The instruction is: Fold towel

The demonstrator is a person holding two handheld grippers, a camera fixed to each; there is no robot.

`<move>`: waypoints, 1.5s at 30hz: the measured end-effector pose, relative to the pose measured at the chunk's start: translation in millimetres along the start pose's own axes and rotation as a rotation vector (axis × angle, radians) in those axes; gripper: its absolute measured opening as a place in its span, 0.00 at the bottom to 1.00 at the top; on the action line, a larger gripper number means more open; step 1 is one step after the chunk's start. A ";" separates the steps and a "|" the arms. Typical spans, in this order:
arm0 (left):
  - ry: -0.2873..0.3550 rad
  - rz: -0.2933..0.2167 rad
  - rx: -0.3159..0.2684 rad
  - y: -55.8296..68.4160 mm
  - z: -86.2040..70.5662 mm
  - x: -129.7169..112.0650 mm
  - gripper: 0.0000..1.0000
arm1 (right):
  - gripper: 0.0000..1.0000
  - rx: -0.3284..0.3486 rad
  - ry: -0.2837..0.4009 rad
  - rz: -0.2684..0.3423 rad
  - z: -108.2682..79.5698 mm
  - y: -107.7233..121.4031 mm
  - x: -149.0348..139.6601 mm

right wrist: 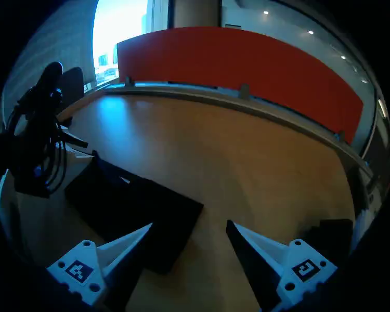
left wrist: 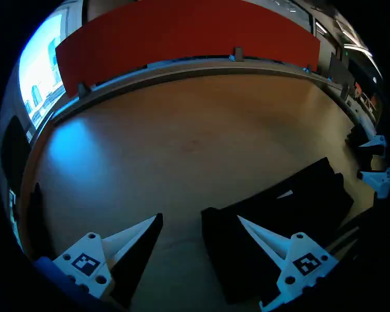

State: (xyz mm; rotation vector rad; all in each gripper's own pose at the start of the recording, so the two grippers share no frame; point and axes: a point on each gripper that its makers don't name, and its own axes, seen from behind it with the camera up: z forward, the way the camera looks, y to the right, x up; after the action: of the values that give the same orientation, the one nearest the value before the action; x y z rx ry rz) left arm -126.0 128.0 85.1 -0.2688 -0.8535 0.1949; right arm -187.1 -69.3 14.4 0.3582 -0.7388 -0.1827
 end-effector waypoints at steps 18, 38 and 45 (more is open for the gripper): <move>-0.003 -0.008 0.022 -7.8 -3.3 4.4 0.95 | 1.00 0.010 0.004 -0.011 -2.3 -1.6 -1.5; 0.042 -0.064 0.001 -1.4 -62.6 -25.0 0.95 | 1.00 0.016 0.007 -0.007 -2.6 -5.1 -4.5; 0.049 -0.079 -0.001 1.2 -72.0 -31.2 0.95 | 1.00 0.015 0.010 -0.010 -4.4 -5.7 -3.8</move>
State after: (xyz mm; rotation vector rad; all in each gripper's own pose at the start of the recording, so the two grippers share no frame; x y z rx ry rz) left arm -91.1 109.4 17.3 -0.2390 -0.8139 0.1139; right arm -187.1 -72.3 6.9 0.3767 -0.7292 -0.1846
